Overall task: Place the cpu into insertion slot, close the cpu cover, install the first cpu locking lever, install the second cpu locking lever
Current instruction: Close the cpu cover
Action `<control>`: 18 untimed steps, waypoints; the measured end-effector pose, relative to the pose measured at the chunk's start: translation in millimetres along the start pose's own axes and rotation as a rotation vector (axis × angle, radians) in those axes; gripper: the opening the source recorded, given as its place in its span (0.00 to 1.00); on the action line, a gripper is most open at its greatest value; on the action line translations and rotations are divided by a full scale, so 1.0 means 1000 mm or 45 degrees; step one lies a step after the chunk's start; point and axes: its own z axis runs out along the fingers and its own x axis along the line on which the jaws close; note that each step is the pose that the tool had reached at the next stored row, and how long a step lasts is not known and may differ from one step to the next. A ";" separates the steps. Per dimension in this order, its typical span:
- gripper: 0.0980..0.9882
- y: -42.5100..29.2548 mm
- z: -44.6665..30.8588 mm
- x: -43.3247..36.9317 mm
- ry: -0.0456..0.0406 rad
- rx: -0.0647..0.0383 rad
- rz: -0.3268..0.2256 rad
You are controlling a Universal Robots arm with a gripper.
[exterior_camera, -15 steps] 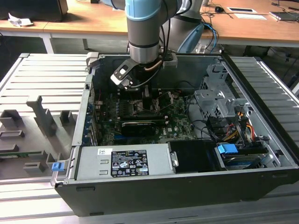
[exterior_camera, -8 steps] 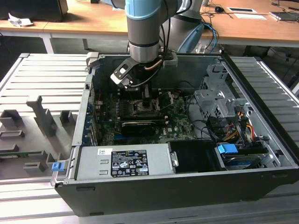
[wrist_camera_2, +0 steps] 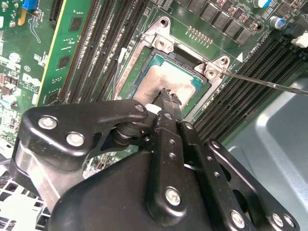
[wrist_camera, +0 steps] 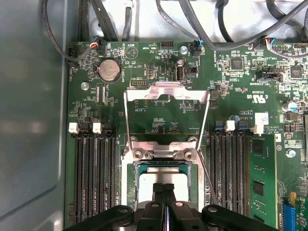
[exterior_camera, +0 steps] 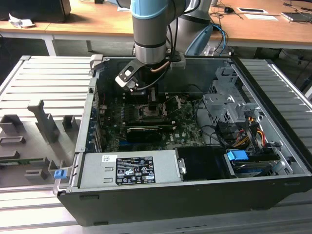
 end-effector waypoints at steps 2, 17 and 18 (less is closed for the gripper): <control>0.01 0.0015 0.0000 -0.0001 0.000 0.000 0.000; 0.01 0.0033 -0.0090 -0.0003 0.001 0.000 0.000; 0.01 0.0034 -0.0107 -0.0003 0.002 0.000 0.000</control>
